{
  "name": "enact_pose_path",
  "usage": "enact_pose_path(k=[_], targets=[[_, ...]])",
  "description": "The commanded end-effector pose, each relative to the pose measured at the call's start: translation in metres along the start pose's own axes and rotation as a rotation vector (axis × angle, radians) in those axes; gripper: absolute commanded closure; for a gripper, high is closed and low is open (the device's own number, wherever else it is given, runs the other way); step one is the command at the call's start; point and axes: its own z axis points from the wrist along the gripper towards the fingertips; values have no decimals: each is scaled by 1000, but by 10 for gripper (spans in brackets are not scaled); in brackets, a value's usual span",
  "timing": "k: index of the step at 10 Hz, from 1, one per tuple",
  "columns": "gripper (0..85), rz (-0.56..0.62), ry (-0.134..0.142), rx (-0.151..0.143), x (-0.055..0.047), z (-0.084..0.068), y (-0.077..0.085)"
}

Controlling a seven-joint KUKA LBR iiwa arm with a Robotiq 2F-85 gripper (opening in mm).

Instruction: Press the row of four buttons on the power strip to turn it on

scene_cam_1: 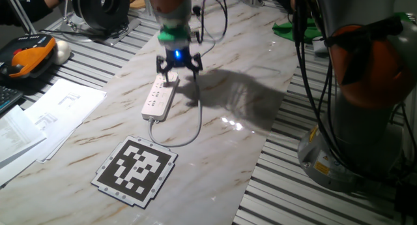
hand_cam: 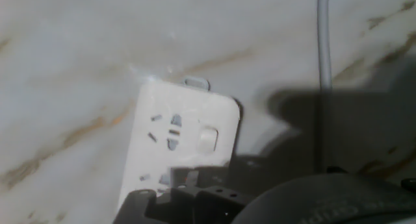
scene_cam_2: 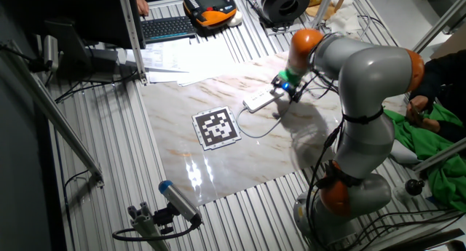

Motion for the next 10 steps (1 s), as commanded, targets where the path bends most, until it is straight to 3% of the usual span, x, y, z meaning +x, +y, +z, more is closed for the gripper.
enact_pose_path(k=[1, 4, 10], targets=[[0, 5, -7, 1, -4, -2, 0], [0, 9, -10, -1, -17, 1, -5], [0, 8, -2, -23, -14, 14, -9]])
